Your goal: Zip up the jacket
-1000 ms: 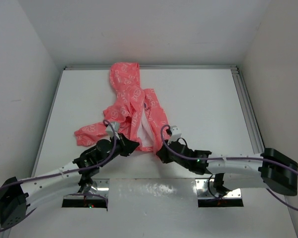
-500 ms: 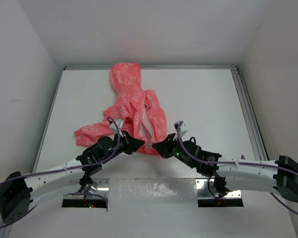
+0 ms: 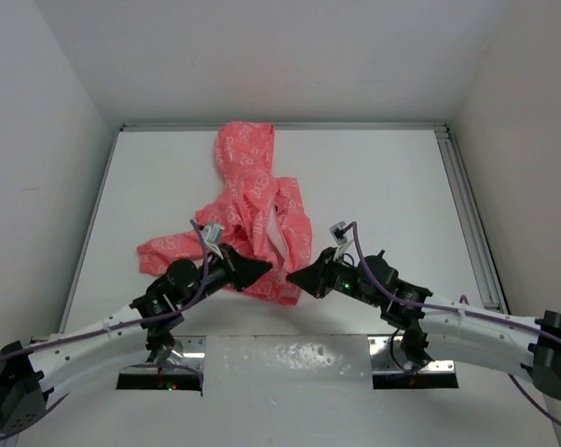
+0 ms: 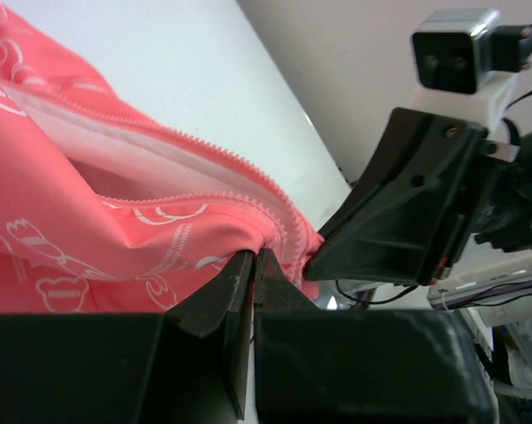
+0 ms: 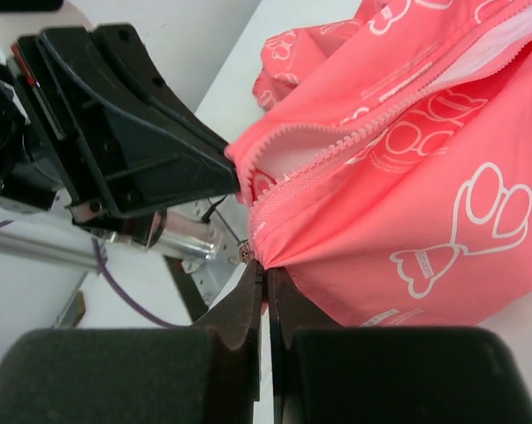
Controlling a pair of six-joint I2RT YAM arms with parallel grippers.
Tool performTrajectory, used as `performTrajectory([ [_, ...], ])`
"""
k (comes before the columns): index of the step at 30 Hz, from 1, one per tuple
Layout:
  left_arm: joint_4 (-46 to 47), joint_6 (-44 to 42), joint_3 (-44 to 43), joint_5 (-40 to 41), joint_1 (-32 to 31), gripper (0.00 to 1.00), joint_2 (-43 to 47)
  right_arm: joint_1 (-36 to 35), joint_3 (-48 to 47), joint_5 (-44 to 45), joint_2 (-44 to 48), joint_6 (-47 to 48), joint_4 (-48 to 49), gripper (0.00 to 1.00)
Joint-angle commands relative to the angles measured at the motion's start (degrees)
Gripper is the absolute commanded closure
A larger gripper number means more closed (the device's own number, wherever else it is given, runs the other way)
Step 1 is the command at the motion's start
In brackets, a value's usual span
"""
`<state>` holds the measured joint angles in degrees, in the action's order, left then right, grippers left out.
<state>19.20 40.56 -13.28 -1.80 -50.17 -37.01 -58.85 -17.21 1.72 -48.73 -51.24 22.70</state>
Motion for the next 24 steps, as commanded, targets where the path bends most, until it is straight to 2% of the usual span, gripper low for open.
performTrajectory([
  [1,0.75,-0.21,-1.14,-2.06,0.25,1.0,2.56,0.84,0.77,-4.7,1.44,-0.87,3.93,1.0],
  [10,2.95,0.93,0.53,-4.52,0.25,1.0,2.91,1.11,2.01,-5.23,0.74,-1.4,9.47,1.0],
  [24,1.63,0.84,1.41,-4.79,0.25,1.0,3.26,1.11,1.39,-2.68,2.68,0.44,5.95,1.0],
])
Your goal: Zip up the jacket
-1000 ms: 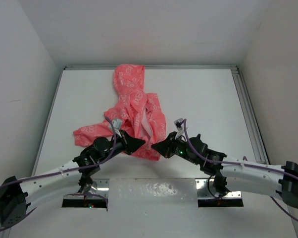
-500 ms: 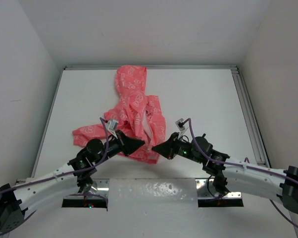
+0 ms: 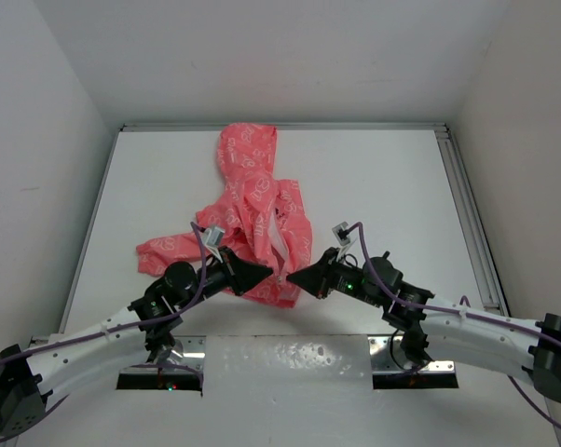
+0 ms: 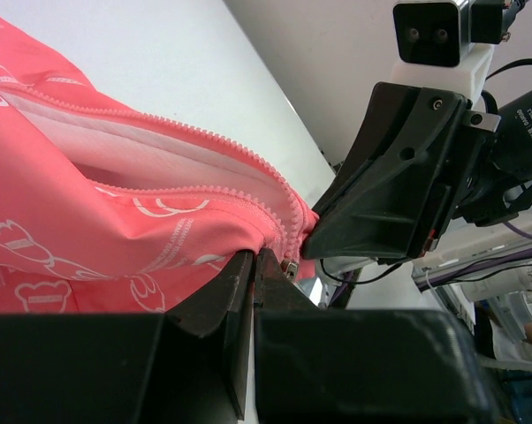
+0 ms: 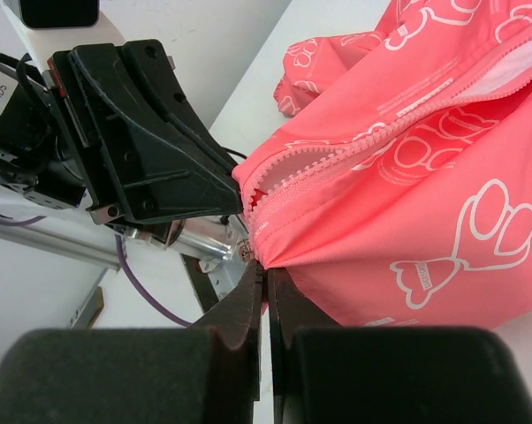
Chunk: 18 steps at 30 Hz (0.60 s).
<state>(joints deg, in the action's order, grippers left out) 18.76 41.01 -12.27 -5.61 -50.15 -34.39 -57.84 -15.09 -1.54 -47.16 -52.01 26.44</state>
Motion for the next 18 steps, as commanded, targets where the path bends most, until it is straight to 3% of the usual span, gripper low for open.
performTrajectory([
  [1,2.15,0.38,0.41,-1.16,0.23,1.0,0.64,0.1,-0.82,0.57,1.19,1.38,2.04,1.0],
  [18,3.21,0.56,1.46,-2.92,0.23,1.0,0.55,0.1,-0.73,1.19,1.54,1.65,1.51,1.0],
])
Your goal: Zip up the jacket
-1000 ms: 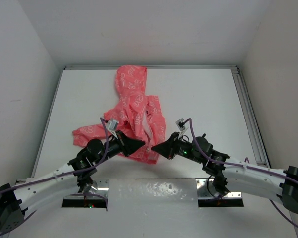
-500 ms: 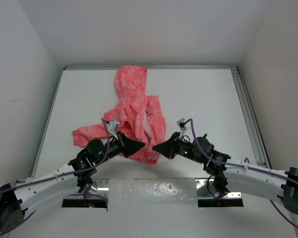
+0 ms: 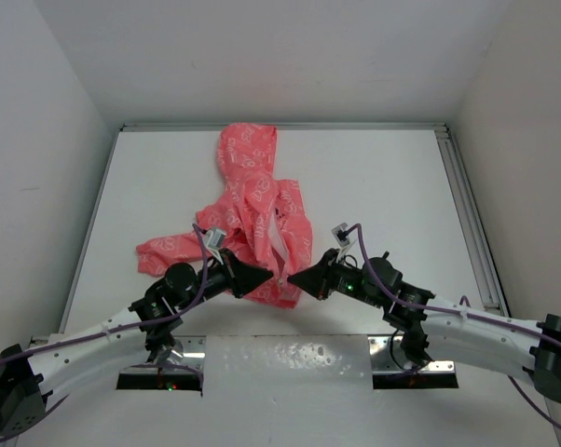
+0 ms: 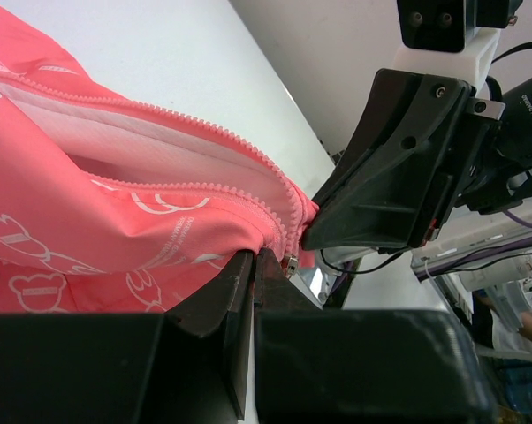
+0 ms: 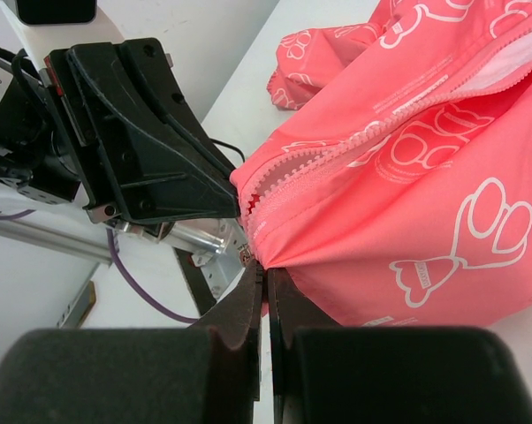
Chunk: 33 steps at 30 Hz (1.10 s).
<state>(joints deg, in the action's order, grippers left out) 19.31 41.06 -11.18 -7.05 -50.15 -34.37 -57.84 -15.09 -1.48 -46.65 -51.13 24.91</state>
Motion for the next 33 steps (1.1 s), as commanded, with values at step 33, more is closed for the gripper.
performTrajectory([
  [33,2.93,1.04,1.69,1.77,0.23,1.0,1.06,0.01,-2.49,2.7,-0.72,1.83,0.49,1.0],
])
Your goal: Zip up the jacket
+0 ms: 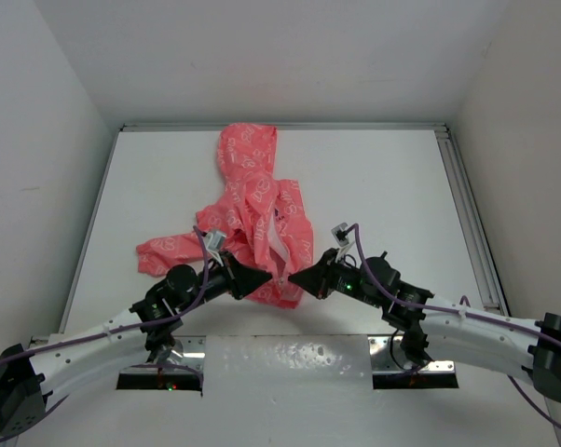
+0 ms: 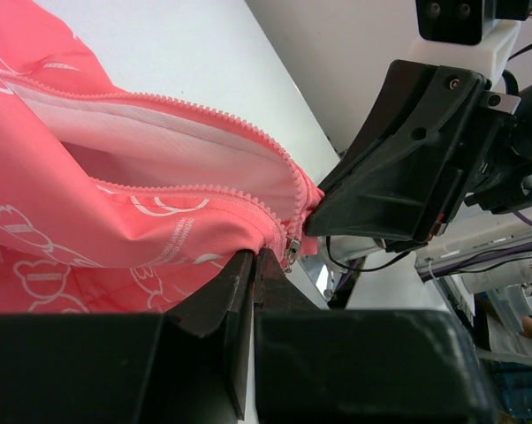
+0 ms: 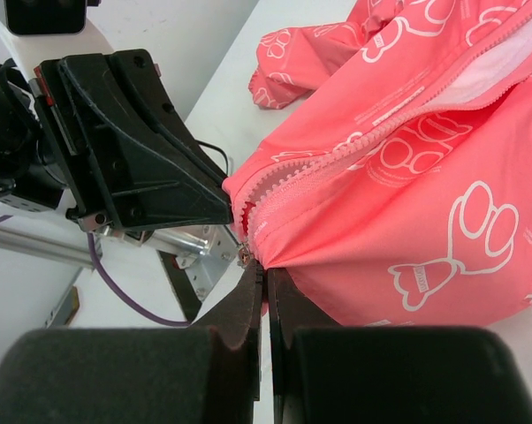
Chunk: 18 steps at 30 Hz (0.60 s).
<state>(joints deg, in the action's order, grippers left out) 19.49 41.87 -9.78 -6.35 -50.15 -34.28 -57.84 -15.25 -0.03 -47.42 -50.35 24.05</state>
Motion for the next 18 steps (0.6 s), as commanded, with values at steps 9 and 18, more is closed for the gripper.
performTrajectory([
  [9,5.82,0.58,0.55,1.6,0.23,1.0,-0.52,0.01,-1.89,0.39,-1.01,0.95,2.75,1.0],
  [18,7.32,0.5,0.38,1.69,0.23,1.0,-2.28,-0.07,-1.72,0.21,-0.39,1.13,2.4,1.0],
])
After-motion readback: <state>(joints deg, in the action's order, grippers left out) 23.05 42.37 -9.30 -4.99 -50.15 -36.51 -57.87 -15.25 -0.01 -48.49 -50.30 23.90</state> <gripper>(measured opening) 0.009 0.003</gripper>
